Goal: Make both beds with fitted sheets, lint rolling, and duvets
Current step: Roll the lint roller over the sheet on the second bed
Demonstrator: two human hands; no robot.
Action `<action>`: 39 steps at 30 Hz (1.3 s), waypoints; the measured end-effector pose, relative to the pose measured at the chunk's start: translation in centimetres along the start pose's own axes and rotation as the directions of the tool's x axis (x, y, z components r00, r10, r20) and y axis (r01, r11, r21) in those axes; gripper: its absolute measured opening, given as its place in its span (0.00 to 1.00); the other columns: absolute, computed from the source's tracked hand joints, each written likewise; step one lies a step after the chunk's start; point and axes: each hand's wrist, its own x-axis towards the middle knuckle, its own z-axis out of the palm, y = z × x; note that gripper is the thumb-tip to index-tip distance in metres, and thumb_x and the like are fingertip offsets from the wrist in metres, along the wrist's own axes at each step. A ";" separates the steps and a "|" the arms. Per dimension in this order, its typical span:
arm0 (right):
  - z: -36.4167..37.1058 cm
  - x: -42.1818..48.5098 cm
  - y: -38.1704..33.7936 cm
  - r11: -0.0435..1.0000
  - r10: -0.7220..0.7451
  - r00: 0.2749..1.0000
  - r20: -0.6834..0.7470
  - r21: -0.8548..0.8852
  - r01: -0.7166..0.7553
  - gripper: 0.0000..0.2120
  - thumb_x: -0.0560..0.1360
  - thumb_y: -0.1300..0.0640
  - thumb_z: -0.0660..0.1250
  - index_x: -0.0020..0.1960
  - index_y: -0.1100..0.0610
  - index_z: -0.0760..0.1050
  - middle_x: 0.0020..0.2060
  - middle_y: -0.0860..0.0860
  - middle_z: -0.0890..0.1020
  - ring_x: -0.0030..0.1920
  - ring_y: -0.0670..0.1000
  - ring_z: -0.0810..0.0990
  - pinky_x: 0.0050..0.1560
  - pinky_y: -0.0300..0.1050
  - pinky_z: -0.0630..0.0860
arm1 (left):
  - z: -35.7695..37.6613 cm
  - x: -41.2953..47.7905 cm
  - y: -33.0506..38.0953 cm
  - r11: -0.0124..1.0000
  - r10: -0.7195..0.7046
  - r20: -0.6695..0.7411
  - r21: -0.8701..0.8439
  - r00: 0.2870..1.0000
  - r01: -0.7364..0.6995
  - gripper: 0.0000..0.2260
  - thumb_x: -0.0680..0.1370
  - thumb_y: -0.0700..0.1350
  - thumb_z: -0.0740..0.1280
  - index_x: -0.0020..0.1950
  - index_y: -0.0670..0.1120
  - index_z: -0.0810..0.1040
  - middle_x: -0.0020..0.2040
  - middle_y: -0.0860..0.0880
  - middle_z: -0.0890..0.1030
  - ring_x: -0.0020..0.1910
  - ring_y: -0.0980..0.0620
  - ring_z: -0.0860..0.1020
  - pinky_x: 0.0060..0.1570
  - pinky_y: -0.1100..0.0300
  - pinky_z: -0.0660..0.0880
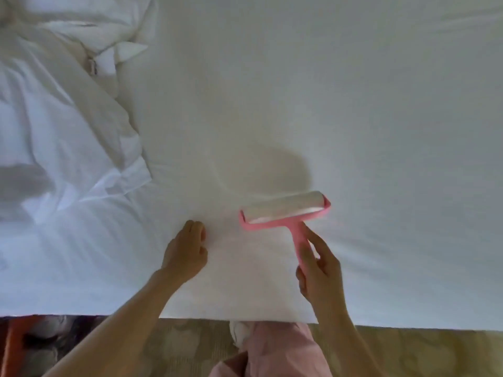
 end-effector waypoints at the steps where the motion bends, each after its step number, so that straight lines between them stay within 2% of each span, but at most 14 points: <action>1: 1.6 1.8 -2.0 0.999 -0.054 0.994 0.091 0.008 0.053 0.09 0.80 0.49 0.60 0.57 0.43 0.77 0.24 0.50 0.70 0.23 0.48 0.67 0.24 0.40 0.63 | 0.5 -2.0 -1.4 0.999 -0.038 0.029 0.000 0.999 0.038 0.09 0.72 0.35 0.61 0.44 0.47 0.65 0.45 0.49 0.69 0.39 0.47 0.71 0.38 0.57 0.67; 5: 12.4 4.2 -4.3 0.956 -0.157 0.931 0.330 -0.187 0.228 0.16 0.78 0.42 0.60 0.64 0.43 0.74 0.23 0.39 0.70 0.25 0.39 0.67 0.34 0.35 0.66 | 2.7 -9.7 -6.1 0.971 -0.233 0.142 -0.022 0.962 0.239 0.07 0.75 0.36 0.59 0.47 0.48 0.66 0.48 0.51 0.71 0.42 0.51 0.74 0.42 0.61 0.72; 7: 15.5 4.7 -4.7 0.929 -0.170 0.888 0.427 -0.230 0.289 0.18 0.78 0.41 0.60 0.66 0.43 0.73 0.36 0.38 0.79 0.33 0.40 0.72 0.44 0.42 0.71 | 3.6 -12.7 -7.7 0.949 -0.306 0.192 -0.016 0.932 0.315 0.05 0.78 0.39 0.57 0.48 0.49 0.67 0.48 0.52 0.73 0.45 0.52 0.75 0.44 0.62 0.71; 8: 16.3 4.8 -4.5 0.914 -0.154 0.883 0.443 -0.274 0.298 0.18 0.78 0.43 0.59 0.67 0.42 0.72 0.46 0.41 0.83 0.40 0.46 0.77 0.51 0.46 0.72 | 4.1 -13.9 -8.5 0.939 -0.334 0.201 -0.021 0.921 0.345 0.04 0.79 0.40 0.56 0.49 0.49 0.68 0.49 0.52 0.74 0.47 0.53 0.76 0.46 0.62 0.72; 10: 16.2 4.1 -3.3 0.878 -0.143 0.902 0.408 -0.369 0.306 0.17 0.79 0.45 0.57 0.67 0.41 0.71 0.56 0.45 0.82 0.53 0.51 0.79 0.57 0.47 0.72 | 4.7 -15.6 -10.1 0.921 -0.369 0.185 -0.055 0.911 0.385 0.05 0.80 0.41 0.57 0.52 0.49 0.70 0.52 0.51 0.77 0.48 0.55 0.76 0.48 0.64 0.72; 12: 13.8 2.5 -1.2 0.872 -0.152 0.906 0.395 -0.379 0.311 0.15 0.80 0.45 0.56 0.65 0.39 0.71 0.42 0.40 0.83 0.42 0.47 0.80 0.48 0.46 0.75 | 4.9 -16.5 -11.4 0.922 -0.374 0.161 -0.043 0.913 0.385 0.08 0.80 0.40 0.58 0.56 0.48 0.72 0.56 0.50 0.77 0.47 0.57 0.74 0.47 0.69 0.68; 14: 10.2 -0.4 1.2 0.874 -0.128 0.919 0.373 -0.395 0.282 0.13 0.80 0.45 0.56 0.64 0.35 0.69 0.25 0.38 0.75 0.26 0.41 0.72 0.35 0.40 0.70 | 4.8 -16.7 -12.0 0.927 -0.365 0.132 -0.037 0.922 0.373 0.10 0.81 0.40 0.56 0.59 0.46 0.73 0.56 0.51 0.78 0.46 0.59 0.73 0.46 0.71 0.68; 18: 3.4 -6.7 4.9 0.882 -0.025 0.955 0.295 -0.442 0.160 0.12 0.79 0.47 0.59 0.56 0.29 0.69 0.20 0.36 0.71 0.23 0.40 0.71 0.36 0.41 0.68 | 3.3 -15.5 -11.1 0.900 -0.407 0.063 -0.143 0.911 0.412 0.08 0.80 0.38 0.57 0.53 0.47 0.73 0.46 0.52 0.78 0.42 0.57 0.77 0.43 0.64 0.76; 22: 3.9 -6.5 3.8 0.878 0.036 0.959 0.282 -0.467 0.105 0.10 0.80 0.47 0.59 0.52 0.30 0.71 0.21 0.40 0.73 0.25 0.43 0.69 0.36 0.44 0.68 | 2.8 -14.7 -9.0 0.890 -0.389 0.049 -0.236 0.920 0.389 0.09 0.79 0.37 0.56 0.53 0.46 0.73 0.45 0.53 0.77 0.42 0.57 0.76 0.41 0.63 0.75; 24: 7.0 -3.9 2.0 0.894 0.021 0.951 0.307 -0.432 0.120 0.08 0.79 0.45 0.58 0.56 0.35 0.72 0.29 0.40 0.74 0.30 0.44 0.71 0.39 0.44 0.69 | 3.2 -14.6 -8.3 0.906 -0.352 0.053 -0.232 0.935 0.354 0.08 0.79 0.38 0.56 0.54 0.46 0.73 0.46 0.52 0.78 0.43 0.56 0.77 0.44 0.61 0.77; 28: 14.8 2.5 -2.4 0.885 -0.078 0.941 0.330 -0.411 0.217 0.15 0.78 0.43 0.58 0.62 0.42 0.72 0.35 0.44 0.74 0.39 0.52 0.72 0.39 0.46 0.70 | 4.5 -14.7 -8.1 0.928 -0.309 0.064 -0.199 0.949 0.315 0.08 0.79 0.39 0.57 0.54 0.47 0.73 0.46 0.53 0.77 0.42 0.57 0.76 0.41 0.64 0.75; 32: 17.0 2.6 -4.4 0.876 -0.224 0.919 0.324 -0.347 0.335 0.16 0.78 0.48 0.59 0.64 0.45 0.75 0.49 0.52 0.83 0.44 0.52 0.77 0.51 0.53 0.76 | 5.1 -15.3 -8.9 0.925 -0.319 0.039 -0.205 0.947 0.320 0.08 0.78 0.37 0.57 0.51 0.46 0.73 0.45 0.52 0.77 0.41 0.55 0.76 0.41 0.62 0.75; 36: 16.2 1.0 -4.7 0.883 -0.205 0.849 0.487 -0.283 0.376 0.15 0.77 0.44 0.61 0.63 0.42 0.75 0.34 0.41 0.76 0.37 0.48 0.73 0.43 0.45 0.73 | 5.8 -15.6 -10.1 0.925 -0.328 0.034 -0.190 0.944 0.328 0.06 0.79 0.38 0.60 0.52 0.46 0.75 0.44 0.51 0.79 0.41 0.55 0.78 0.44 0.58 0.79; 39: 15.5 2.2 -3.8 0.804 -0.120 0.830 0.544 -0.437 0.403 0.18 0.76 0.39 0.60 0.63 0.42 0.75 0.52 0.45 0.83 0.49 0.51 0.79 0.54 0.49 0.76 | 6.2 -15.8 -10.1 0.924 -0.330 0.073 -0.180 0.941 0.338 0.08 0.78 0.36 0.61 0.56 0.43 0.75 0.46 0.49 0.80 0.41 0.54 0.78 0.43 0.60 0.78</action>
